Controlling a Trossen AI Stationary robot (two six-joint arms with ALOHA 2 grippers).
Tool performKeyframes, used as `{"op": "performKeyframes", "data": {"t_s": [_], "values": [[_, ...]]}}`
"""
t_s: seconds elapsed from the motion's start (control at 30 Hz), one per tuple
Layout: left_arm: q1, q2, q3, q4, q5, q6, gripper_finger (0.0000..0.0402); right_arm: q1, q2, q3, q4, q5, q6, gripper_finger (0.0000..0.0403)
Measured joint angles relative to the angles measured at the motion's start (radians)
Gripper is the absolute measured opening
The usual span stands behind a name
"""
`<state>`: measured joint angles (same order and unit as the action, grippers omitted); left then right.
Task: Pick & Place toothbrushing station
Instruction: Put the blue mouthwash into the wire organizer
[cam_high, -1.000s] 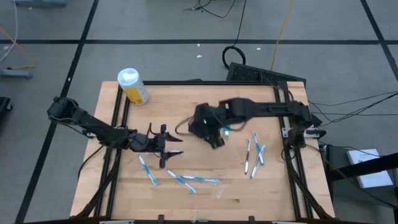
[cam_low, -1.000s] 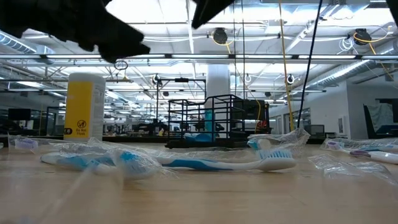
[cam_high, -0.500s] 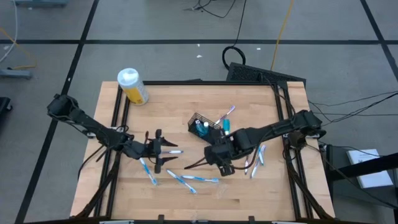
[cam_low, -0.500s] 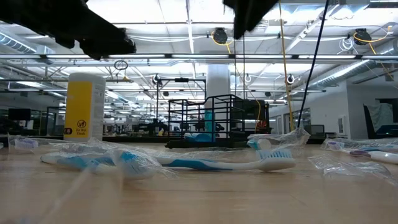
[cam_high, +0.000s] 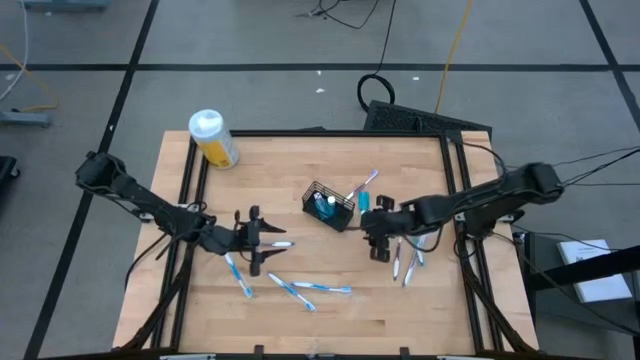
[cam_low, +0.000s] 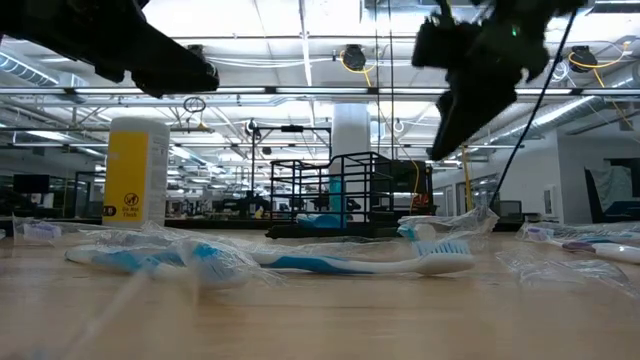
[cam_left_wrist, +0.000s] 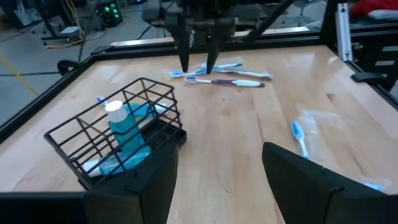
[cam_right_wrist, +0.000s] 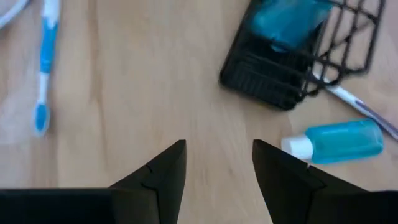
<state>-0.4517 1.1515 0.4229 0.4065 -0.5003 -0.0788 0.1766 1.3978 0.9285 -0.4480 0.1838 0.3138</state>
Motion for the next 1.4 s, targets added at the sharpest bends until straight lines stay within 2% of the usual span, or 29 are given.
{"op": "performKeyframes", "data": {"t_s": [0.2,0.37,0.57,1.07,1.4], "values": [[0.009,0.0,0.0,0.014,-0.002,0.0,0.0241,-0.079,-0.018,-0.138,0.132,0.056,0.006,0.0178],[0.009,0.0,0.0,0.01,-0.016,-0.002,0.0241,-0.129,-0.017,-0.165,0.203,0.062,0.02,0.0178],[0.009,0.0,0.0,0.01,-0.024,-0.002,0.0241,-0.169,-0.017,-0.187,0.203,0.104,0.057,0.0178],[0.009,0.0,0.0,0.01,-0.025,0.014,0.0241,-0.177,-0.014,-0.299,0.373,0.048,0.178,0.0178],[0.009,0.0,0.0,0.014,-0.034,0.014,0.0241,-0.159,-0.013,-0.308,0.454,0.028,0.167,0.0171]]}}
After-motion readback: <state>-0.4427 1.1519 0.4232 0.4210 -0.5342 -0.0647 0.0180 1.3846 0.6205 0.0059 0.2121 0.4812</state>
